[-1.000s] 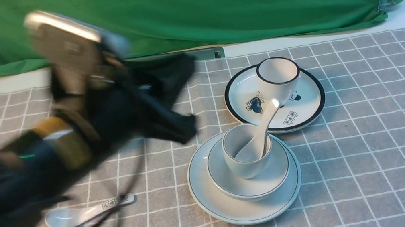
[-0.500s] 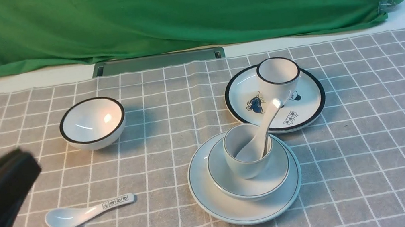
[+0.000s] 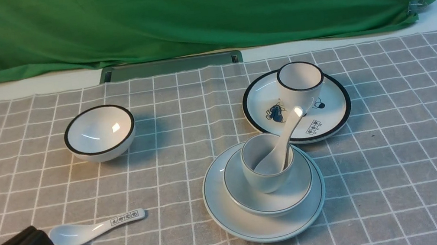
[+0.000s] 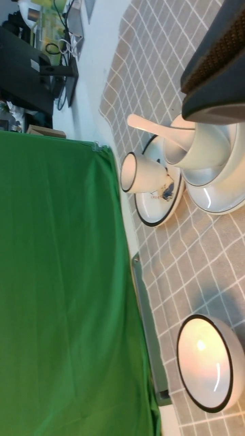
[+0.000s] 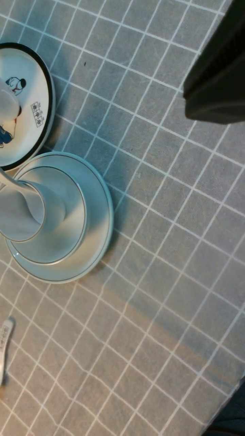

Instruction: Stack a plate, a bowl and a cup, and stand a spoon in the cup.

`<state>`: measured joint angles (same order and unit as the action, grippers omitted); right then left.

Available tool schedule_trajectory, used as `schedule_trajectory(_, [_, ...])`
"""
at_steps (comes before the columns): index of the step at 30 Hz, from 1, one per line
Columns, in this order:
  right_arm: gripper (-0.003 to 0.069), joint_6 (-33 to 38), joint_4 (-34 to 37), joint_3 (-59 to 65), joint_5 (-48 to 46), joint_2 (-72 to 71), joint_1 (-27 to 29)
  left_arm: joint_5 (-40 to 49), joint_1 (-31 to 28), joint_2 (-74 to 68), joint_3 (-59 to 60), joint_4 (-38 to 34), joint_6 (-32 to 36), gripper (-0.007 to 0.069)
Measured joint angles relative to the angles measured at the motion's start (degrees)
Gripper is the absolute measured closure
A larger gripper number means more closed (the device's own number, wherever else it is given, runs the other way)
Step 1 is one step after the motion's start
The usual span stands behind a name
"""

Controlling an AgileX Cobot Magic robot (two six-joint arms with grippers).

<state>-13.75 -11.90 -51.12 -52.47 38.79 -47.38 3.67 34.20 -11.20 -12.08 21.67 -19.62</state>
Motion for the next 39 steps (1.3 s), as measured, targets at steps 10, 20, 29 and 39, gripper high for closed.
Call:
schedule_trajectory(10, [0.0626,0.15,-2.57,0.39,1.47,-1.74,7.12,0.15,0.0,0.06,0.66,0.0,0.0,0.0613])
schedule_trajectory(20, [0.0642,10.68,3.33,25.02,29.53,-16.43,26.52,0.15,0.0,0.06,0.95,-0.06,0.0,0.0612])
schedule_trajectory(29, [0.0642,11.52,4.09,46.47,41.62,-31.13,39.98,0.15,0.0,0.06,1.0,-0.19,0.05,0.0612])
schedule_trajectory(39, [0.0642,11.27,4.28,51.43,41.87,-38.5,41.77,0.14,0.0,0.06,1.0,-0.24,0.05,0.0612])
